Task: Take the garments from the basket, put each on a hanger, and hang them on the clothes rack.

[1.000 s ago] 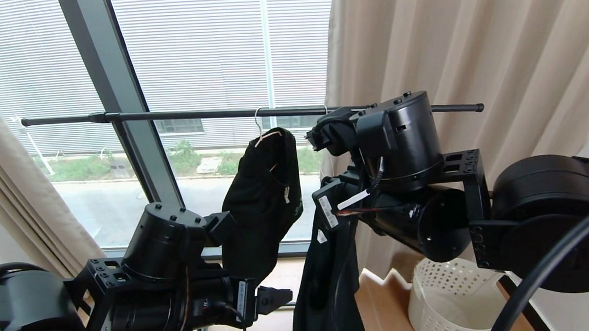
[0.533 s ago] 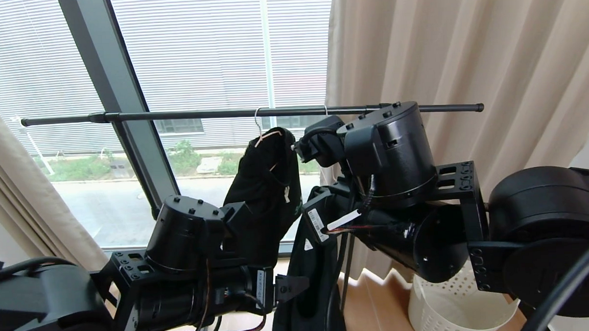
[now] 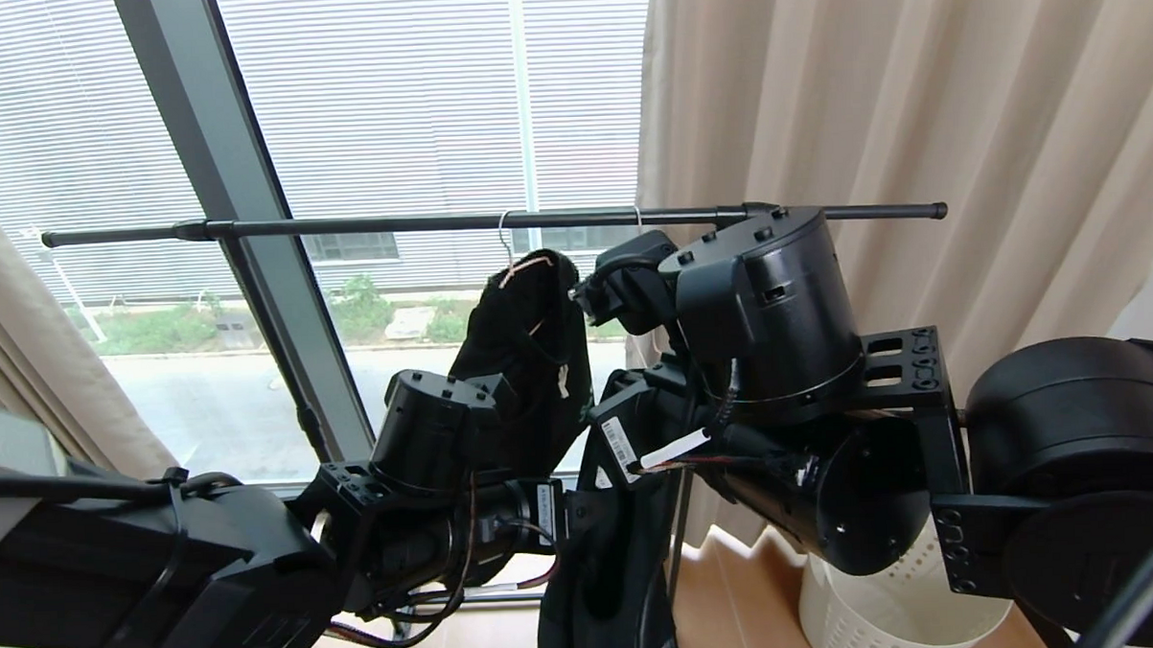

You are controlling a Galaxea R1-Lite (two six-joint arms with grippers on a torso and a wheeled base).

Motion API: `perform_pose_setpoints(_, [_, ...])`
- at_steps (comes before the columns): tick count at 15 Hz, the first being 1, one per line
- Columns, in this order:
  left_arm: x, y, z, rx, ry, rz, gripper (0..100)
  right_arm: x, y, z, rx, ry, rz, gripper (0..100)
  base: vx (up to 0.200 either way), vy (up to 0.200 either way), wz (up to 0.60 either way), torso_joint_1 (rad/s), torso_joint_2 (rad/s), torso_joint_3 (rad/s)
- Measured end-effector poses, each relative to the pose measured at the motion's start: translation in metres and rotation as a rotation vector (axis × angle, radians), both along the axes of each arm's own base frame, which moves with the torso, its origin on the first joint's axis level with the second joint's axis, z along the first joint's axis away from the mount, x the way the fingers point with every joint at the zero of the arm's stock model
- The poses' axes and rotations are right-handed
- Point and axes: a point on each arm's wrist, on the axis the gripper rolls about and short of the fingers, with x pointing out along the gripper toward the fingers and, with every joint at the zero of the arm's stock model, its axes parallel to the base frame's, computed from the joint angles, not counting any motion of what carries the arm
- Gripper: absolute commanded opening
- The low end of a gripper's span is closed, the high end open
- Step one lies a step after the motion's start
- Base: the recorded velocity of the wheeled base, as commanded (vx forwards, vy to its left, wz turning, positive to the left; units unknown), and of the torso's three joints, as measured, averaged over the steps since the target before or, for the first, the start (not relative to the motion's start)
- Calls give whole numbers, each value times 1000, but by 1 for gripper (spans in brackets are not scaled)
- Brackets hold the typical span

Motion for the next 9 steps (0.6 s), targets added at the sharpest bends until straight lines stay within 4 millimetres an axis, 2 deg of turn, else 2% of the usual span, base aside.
perform_pose_setpoints(3, [10, -2, -7, 24, -1, 29, 100, -2, -4, 3, 2, -7, -10, 0, 0, 0, 0, 0, 0, 0])
perform_pose_setpoints(9, [13, -3, -18, 82, -3, 49, 100, -8, -15, 13, 24, -23, -15, 0, 0, 0, 0, 0, 0, 0])
